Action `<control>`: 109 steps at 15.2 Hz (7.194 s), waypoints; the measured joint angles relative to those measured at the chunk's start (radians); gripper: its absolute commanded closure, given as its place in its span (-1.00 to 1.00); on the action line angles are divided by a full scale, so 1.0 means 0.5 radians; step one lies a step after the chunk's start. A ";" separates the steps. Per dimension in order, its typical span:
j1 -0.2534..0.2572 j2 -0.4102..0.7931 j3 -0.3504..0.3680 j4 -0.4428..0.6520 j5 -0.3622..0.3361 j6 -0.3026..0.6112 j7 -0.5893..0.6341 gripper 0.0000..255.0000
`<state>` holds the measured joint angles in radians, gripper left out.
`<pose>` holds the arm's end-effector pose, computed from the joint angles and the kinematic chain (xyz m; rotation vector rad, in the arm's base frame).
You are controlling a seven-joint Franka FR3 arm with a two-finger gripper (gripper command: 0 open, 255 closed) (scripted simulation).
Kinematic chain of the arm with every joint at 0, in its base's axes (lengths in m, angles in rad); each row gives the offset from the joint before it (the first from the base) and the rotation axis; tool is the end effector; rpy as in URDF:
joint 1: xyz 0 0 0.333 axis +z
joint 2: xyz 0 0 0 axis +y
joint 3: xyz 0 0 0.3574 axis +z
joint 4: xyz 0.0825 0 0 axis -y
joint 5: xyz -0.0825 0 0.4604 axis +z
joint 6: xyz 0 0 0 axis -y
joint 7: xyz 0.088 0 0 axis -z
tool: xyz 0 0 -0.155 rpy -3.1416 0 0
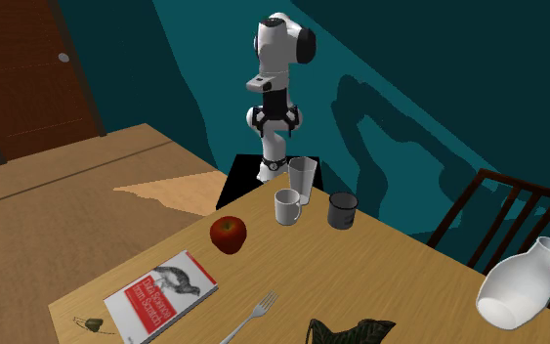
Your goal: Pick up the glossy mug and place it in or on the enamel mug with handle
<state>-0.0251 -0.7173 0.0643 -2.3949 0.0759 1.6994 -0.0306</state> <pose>0.3849 0.0284 0.5358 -3.1076 -0.0707 -0.0327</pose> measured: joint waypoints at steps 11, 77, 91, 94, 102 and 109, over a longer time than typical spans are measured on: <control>-0.058 0.623 0.096 -0.174 0.059 0.704 0.225 -1.00; -0.006 0.686 0.223 0.384 0.101 0.199 0.524 1.00; 0.196 0.984 0.637 0.724 0.157 0.214 1.136 1.00; 0.200 0.994 0.645 0.659 0.159 0.289 1.138 1.00; 0.205 1.034 0.663 0.479 0.159 0.507 1.133 1.00; 0.207 1.073 0.675 0.388 0.153 0.640 1.133 1.00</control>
<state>0.0787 -0.1807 0.4019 -2.2008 0.1523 2.0193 0.5361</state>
